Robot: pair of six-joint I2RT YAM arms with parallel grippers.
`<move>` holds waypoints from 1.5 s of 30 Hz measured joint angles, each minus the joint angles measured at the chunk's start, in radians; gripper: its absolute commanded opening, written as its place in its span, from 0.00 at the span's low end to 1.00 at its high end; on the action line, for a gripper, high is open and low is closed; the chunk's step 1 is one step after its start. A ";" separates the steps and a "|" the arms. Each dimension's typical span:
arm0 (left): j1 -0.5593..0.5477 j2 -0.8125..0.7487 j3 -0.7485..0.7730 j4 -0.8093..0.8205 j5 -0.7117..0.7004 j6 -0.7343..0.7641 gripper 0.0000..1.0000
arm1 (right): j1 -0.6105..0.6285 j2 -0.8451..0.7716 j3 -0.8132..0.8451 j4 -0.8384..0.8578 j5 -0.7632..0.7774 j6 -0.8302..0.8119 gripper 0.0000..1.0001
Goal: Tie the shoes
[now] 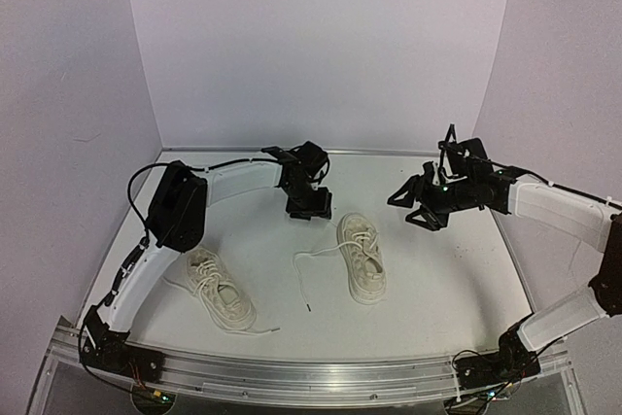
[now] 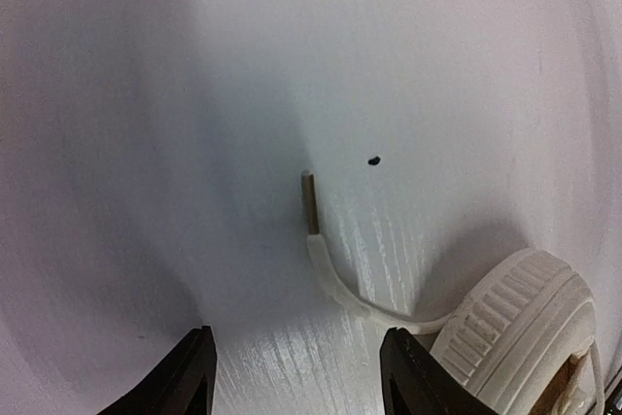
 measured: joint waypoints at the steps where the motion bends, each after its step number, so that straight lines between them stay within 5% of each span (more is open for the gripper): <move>1: -0.001 0.010 0.017 -0.002 -0.005 0.001 0.60 | 0.000 0.003 -0.001 0.000 0.000 -0.004 0.66; 7: 0.001 0.028 0.048 -0.003 -0.025 0.002 0.60 | -0.002 0.128 -0.003 0.003 -0.031 -0.072 0.62; 16: 0.028 -0.057 -0.111 0.055 -0.026 -0.002 0.61 | 0.014 0.363 0.044 0.030 -0.103 -0.143 0.57; 25: 0.053 -0.132 -0.204 0.054 -0.047 0.009 0.60 | 0.176 0.474 0.139 0.114 -0.099 -0.086 0.53; 36: 0.051 -0.136 -0.196 0.053 -0.046 0.045 0.58 | 0.253 0.503 0.160 0.161 -0.100 0.001 0.56; 45: 0.051 -0.135 -0.181 0.063 -0.042 0.063 0.60 | 0.168 0.472 0.202 0.134 -0.097 -0.020 0.55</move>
